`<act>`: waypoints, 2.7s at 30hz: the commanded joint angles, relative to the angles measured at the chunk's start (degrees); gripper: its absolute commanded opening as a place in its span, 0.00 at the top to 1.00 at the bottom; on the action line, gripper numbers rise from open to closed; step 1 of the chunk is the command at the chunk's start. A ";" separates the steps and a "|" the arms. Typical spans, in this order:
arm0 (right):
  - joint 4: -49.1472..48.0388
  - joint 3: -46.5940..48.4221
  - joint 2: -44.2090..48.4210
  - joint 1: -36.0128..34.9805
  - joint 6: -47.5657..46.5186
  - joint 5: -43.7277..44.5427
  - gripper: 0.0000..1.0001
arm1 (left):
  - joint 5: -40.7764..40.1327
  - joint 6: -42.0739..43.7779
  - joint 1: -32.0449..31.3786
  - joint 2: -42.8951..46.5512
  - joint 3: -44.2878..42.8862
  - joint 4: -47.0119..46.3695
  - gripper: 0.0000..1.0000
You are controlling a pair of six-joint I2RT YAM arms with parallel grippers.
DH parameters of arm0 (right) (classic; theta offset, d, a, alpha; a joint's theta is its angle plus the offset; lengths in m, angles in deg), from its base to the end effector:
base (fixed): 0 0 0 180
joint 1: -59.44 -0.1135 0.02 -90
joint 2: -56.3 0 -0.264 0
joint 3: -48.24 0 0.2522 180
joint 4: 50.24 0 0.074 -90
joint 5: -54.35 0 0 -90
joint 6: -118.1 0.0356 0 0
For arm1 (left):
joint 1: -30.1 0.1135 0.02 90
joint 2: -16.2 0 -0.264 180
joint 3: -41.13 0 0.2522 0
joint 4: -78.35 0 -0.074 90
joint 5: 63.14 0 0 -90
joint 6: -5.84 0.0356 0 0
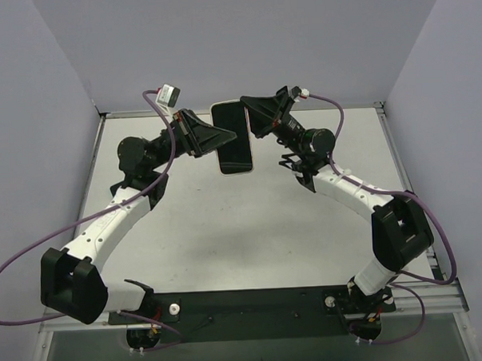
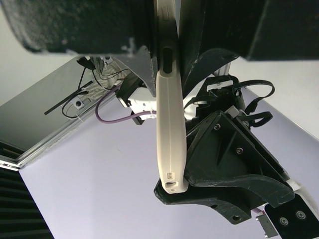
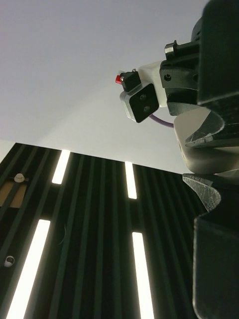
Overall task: Take the phone out of the phone case
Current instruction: Remove the phone case from the phone.
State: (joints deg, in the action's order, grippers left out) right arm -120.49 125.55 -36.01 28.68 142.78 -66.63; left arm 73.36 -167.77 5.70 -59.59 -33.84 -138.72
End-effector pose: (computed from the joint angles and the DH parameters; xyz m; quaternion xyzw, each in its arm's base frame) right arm 0.2775 0.1865 0.3979 0.0029 0.3844 0.9019 0.1970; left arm 0.2505 -0.1420 0.4241 0.1010 0.5351 -0.7680 0.3373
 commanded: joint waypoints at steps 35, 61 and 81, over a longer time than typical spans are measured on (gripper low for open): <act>-11.53 -5.36 -8.76 -3.52 17.34 1.19 1.00 | 1.31 0.73 -6.97 8.90 -19.21 -27.13 1.00; 63.51 -12.66 14.00 -1.76 -48.22 -17.52 0.77 | -1.24 6.45 -5.22 7.68 -17.37 -11.03 1.00; 69.69 -12.40 14.44 -6.15 -57.98 -28.43 0.74 | -1.24 1.70 -1.35 -0.41 -10.16 -14.21 1.00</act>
State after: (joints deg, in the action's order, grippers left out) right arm -75.44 119.34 -14.83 29.62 93.97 -77.76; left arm 90.28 -165.33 5.50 -61.73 -38.83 -129.65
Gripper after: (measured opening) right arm 0.319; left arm 0.281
